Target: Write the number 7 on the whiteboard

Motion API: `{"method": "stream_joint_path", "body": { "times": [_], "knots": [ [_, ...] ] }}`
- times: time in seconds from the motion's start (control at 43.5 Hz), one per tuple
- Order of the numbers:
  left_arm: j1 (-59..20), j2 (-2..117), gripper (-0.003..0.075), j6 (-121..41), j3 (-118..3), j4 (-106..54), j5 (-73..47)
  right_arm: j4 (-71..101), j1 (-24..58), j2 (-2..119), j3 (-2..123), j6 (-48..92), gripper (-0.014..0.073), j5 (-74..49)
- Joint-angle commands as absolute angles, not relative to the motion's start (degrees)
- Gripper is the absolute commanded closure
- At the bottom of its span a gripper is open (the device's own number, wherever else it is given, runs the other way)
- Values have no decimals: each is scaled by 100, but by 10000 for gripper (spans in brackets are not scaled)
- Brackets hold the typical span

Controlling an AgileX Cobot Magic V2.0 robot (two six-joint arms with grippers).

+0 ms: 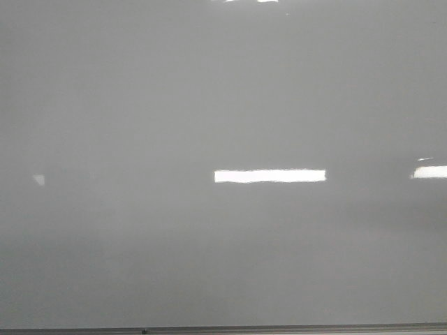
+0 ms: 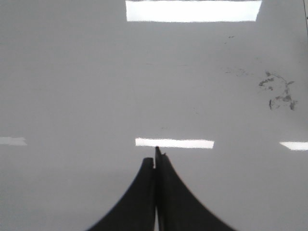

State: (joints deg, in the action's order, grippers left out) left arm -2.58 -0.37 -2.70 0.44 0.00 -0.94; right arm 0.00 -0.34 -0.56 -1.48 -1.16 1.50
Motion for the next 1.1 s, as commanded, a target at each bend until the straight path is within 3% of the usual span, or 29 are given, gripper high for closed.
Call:
{"method": "stream_joint_path", "body": {
  "times": [0.0, 1.081],
  "knots": [
    [-256, -110, 741, -279, 113, -77, 354, 0, -59, -162, -140, -126, 711, 626],
    [-256, -110, 741, -235, -83, -184, 577, 0, -32, -162, 75, -126, 711, 737]
  ]
}}
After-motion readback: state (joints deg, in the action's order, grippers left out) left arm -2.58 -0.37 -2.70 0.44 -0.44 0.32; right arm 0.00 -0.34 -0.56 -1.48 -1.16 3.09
